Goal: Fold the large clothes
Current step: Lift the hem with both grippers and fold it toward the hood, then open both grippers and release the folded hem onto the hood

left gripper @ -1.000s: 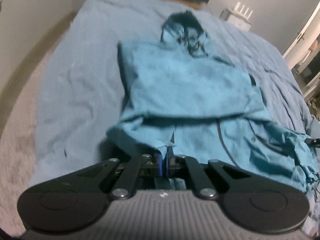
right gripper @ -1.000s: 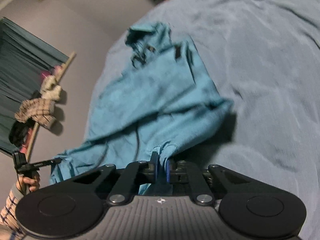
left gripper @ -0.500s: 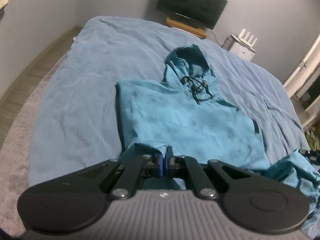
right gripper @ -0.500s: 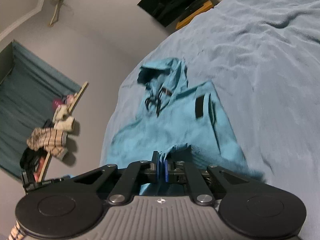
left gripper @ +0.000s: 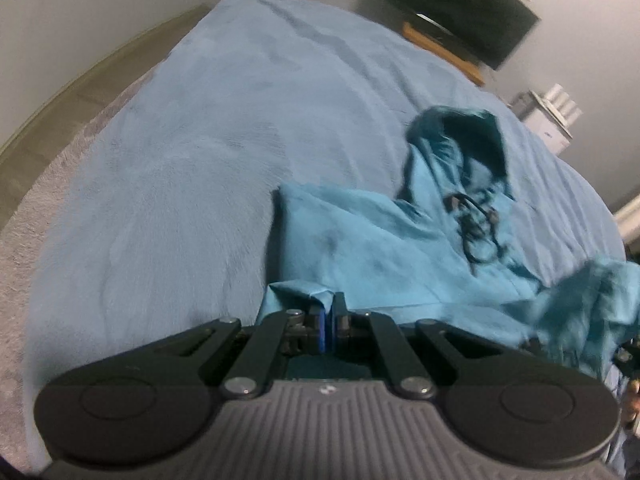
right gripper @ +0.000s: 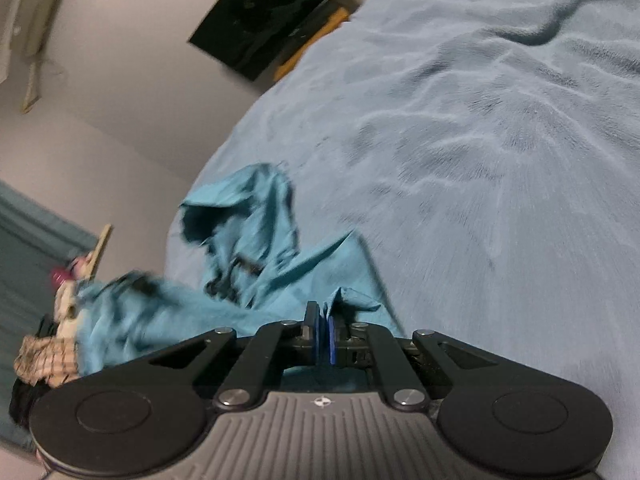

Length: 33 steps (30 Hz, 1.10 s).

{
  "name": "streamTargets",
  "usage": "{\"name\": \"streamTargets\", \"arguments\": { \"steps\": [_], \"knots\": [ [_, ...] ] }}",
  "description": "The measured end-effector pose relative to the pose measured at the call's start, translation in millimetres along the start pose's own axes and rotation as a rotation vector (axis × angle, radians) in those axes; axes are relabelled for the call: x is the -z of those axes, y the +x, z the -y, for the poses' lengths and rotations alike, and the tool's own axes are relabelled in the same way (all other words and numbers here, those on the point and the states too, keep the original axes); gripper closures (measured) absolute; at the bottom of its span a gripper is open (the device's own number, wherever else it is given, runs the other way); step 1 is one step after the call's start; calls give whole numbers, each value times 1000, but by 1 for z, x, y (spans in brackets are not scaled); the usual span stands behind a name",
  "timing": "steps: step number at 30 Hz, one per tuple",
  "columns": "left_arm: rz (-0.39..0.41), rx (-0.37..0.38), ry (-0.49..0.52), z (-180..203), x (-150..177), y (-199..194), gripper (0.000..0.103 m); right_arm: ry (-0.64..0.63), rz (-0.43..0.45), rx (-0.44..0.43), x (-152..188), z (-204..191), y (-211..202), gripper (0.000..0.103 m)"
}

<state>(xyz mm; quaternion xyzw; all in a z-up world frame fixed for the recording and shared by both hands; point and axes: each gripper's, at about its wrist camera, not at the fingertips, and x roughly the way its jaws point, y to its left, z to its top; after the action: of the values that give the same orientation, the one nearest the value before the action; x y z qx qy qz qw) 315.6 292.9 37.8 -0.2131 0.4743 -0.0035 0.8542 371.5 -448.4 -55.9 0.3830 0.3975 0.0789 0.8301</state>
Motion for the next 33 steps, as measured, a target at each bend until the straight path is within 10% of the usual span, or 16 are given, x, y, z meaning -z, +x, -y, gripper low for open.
{"name": "streamTargets", "arguments": {
  "steps": [7,14,20,33],
  "knots": [
    [-86,-9,-120,-25,-20,57,93,22,-33,120,-9,18,62,87],
    [12,34,-95,-30,-16,22,70,41,-31,120,-12,19,52,77],
    [109,-9,30,3,-17,-21,58,82,53,104,-22,5,20,27],
    [12,-46,544,148,26,42,56,-354,-47,117,4,-91,62,30]
  ]
}}
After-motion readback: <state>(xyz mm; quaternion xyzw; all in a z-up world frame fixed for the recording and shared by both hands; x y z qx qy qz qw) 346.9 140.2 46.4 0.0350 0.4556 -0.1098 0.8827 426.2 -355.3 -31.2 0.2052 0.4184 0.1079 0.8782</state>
